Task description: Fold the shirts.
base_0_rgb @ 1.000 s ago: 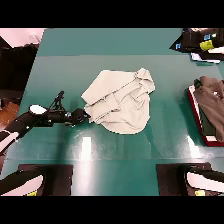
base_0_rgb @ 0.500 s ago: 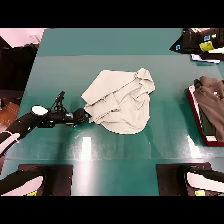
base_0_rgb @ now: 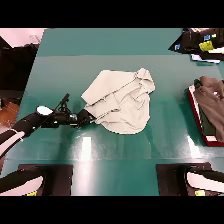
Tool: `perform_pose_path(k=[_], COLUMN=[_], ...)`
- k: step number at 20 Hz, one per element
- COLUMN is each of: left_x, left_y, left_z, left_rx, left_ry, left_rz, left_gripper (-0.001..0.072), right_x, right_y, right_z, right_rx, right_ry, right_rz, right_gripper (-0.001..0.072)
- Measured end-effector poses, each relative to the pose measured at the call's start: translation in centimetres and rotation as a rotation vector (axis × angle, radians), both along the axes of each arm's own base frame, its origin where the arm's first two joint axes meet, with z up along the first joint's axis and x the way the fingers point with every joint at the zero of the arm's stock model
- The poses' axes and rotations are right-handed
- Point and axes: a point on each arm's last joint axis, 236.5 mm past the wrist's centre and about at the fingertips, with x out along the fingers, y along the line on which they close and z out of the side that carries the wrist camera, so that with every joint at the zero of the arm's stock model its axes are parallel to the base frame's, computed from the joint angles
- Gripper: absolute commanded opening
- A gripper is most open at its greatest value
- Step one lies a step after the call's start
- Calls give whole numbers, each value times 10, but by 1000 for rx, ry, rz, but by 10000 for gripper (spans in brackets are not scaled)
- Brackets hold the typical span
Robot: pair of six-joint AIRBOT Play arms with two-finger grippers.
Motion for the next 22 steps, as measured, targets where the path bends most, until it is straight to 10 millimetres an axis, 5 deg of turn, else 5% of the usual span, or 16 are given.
perform_pose_path(k=[1,4,7,9,17,22], left_x=[1,6,12,16,19,37], left_y=[-2,-3,-6,-10,-14,17], left_z=[-1,-5,0,9,60,107], left_rx=[1,21,26,18,107,305], left_ry=[-1,-15,-41,-60,-179,-329], left_rz=[3,5,-9,-37,-348,-425], left_gripper=[484,158,117,28,27,27], right_x=[-1,-3,-4,-5,-29,-74], right_y=[0,0,0,0,-6,-12], right_z=[-1,-1,-2,-2,-22,-78], right_rx=[-1,-3,-4,-5,-63,-94], right_ry=[3,10,14,20,134,315], right_rz=[2,5,7,10,42,45], right_gripper=[430,430,430,430,429,429])
